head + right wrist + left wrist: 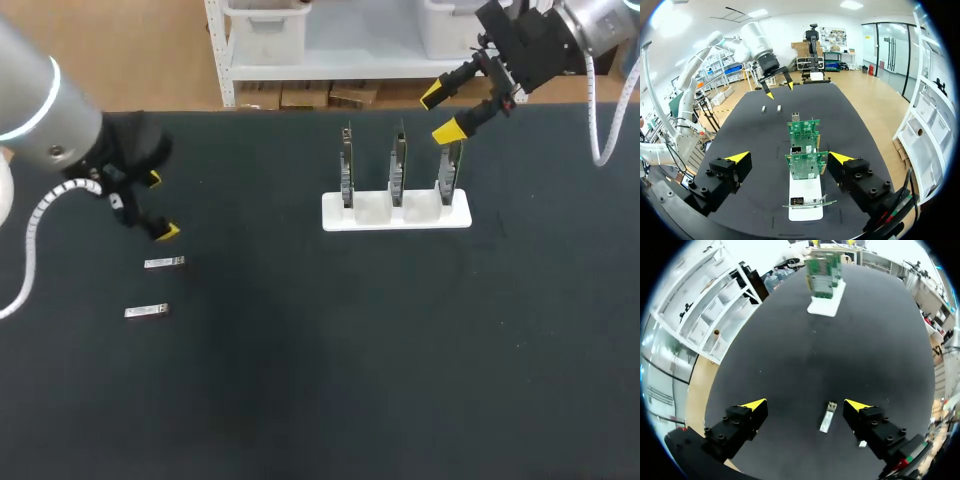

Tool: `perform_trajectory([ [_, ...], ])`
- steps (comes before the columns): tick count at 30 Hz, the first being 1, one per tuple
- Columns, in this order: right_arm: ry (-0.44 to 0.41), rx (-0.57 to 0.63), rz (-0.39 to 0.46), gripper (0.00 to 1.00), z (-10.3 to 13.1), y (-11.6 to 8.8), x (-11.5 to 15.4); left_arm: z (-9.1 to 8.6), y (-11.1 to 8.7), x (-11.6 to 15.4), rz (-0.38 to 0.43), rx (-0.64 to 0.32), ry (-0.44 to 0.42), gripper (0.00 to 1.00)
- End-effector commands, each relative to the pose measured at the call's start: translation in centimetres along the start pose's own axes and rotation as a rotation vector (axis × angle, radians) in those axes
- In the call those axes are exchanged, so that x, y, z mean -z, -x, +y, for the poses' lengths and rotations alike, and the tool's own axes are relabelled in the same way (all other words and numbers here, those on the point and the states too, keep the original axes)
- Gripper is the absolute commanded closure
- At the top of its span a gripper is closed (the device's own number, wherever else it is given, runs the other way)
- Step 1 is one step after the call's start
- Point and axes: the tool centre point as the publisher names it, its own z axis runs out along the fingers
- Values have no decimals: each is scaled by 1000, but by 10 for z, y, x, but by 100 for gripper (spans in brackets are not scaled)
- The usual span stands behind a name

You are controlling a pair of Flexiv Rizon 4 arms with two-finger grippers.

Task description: Pick up the optical module with the left hand, and insert it into the network port with the right hand.

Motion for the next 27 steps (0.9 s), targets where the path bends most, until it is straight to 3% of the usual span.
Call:
perform_trajectory([
  [1, -5, 1, 0, 0, 2, 0, 0, -8, -5, 6, 29, -77, -1, 0],
  [8, -5, 1, 0, 0, 2, 0, 0, -8, -20, -1, 141, -127, 20, 0],
  [10, -5, 1, 0, 0, 2, 0, 0, -8, -24, -7, 202, -112, 38, 0],
  [13, -5, 1, 0, 0, 2, 0, 0, -10, -30, -14, 232, -87, 24, 0],
  [18, -5, 1, 0, 0, 2, 0, 0, -14, -38, -23, 277, -75, 20, 0],
  [27, -5, 1, 0, 0, 2, 0, 0, -20, -49, -24, 281, -104, -5, 0],
])
